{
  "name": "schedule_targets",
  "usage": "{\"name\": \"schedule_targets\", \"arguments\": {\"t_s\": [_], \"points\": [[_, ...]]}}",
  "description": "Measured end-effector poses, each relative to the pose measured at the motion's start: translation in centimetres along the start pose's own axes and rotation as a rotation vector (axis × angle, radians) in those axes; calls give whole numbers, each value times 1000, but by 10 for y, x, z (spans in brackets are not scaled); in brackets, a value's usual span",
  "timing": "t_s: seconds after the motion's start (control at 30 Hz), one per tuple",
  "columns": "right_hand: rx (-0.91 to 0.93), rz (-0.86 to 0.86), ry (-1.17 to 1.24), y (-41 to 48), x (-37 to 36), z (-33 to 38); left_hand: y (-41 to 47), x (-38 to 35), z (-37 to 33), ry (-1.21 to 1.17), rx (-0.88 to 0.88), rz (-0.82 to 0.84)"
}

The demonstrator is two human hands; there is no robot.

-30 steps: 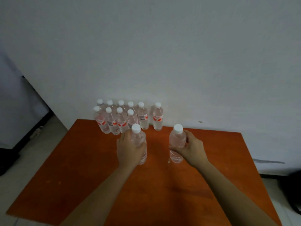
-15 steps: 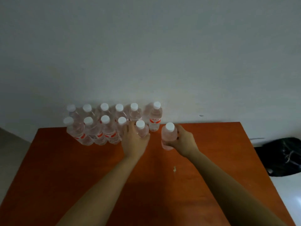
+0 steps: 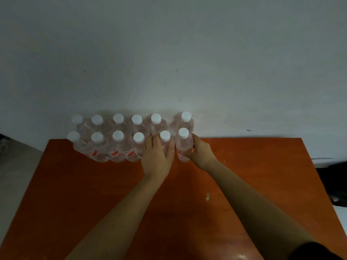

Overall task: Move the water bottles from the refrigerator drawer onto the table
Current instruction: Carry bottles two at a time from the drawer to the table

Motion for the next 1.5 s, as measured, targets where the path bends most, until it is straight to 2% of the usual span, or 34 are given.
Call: {"name": "schedule_targets", "arguments": {"t_s": [0.23, 0.4, 0.5, 0.63, 0.77, 0.97, 1.1, 1.23, 1.5], "points": [[68, 40, -47, -10, -10, 4, -4, 22, 0, 59, -16, 90], [-55, 38, -131, -19, -5, 7, -3, 39, 6, 22, -61, 166], [-109, -4, -145, -33, 12, 20, -2, 53, 7, -32, -149, 183], [6, -233, -116, -67, 50, 45, 0, 72, 6, 51, -305, 103], [144, -511, -332, -118, 97, 44, -10, 81, -21, 67, -462, 89], [55, -837, -588, -225, 181, -6, -55, 100, -125, -116, -617, 99], [-76, -1019, -629, -314, 252, -32, -115, 124, -220, -261, -822, 117], [-191, -1201, -681, -430, 313, -62, -210, 152, -302, -409, -1006, 134], [-544, -1319, -944, -729, 382, -145, -478, 194, -412, -494, -1352, 220]]}}
Point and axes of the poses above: each hand's wrist, its own y-axis towards the middle knuckle, its own x-axis out of the back of the hand, z = x × y, the point moved 3 cm from there along y, towards the middle knuckle, and after that the axes turned 14 degrees about -z, right-handed, at the moved point
